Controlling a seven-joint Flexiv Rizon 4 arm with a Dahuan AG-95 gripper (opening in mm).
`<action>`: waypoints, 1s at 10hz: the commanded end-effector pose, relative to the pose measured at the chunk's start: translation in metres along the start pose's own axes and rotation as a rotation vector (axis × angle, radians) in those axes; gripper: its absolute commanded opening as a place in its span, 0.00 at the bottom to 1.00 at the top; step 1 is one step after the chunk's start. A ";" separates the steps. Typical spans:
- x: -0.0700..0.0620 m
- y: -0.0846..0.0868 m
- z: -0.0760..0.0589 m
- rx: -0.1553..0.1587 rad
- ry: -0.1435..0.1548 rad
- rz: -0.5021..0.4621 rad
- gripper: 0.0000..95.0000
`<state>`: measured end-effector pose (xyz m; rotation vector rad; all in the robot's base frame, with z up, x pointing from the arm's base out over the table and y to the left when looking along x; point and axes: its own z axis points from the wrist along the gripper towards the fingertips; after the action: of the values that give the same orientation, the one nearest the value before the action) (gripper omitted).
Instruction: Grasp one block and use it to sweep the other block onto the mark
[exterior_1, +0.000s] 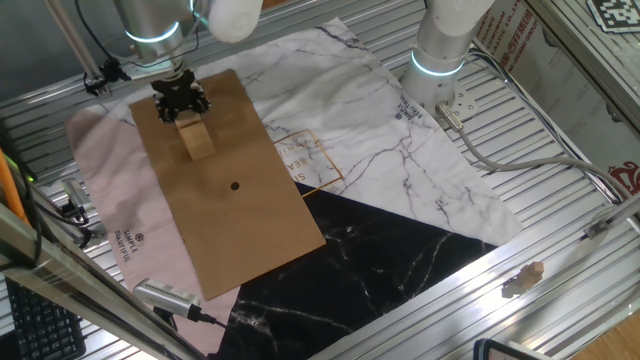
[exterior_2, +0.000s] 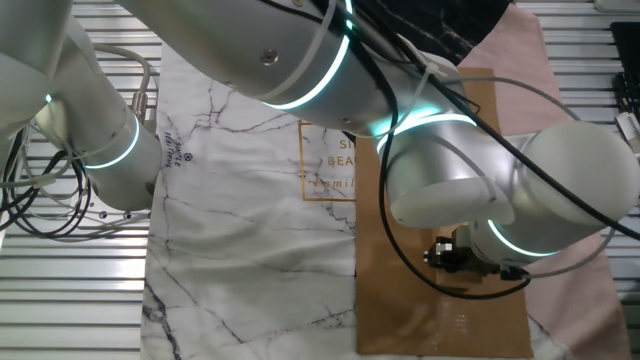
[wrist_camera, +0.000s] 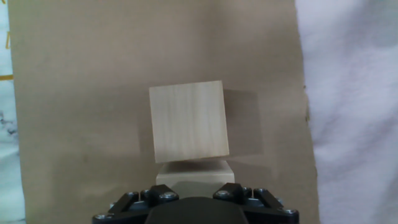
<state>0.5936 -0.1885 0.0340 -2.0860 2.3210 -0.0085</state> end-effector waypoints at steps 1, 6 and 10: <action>-0.001 0.000 0.000 0.000 -0.003 -0.001 0.00; -0.003 0.000 -0.001 0.000 -0.004 -0.019 0.00; -0.006 -0.002 -0.001 0.001 0.000 -0.019 0.00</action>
<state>0.5953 -0.1828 0.0351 -2.1078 2.2969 -0.0087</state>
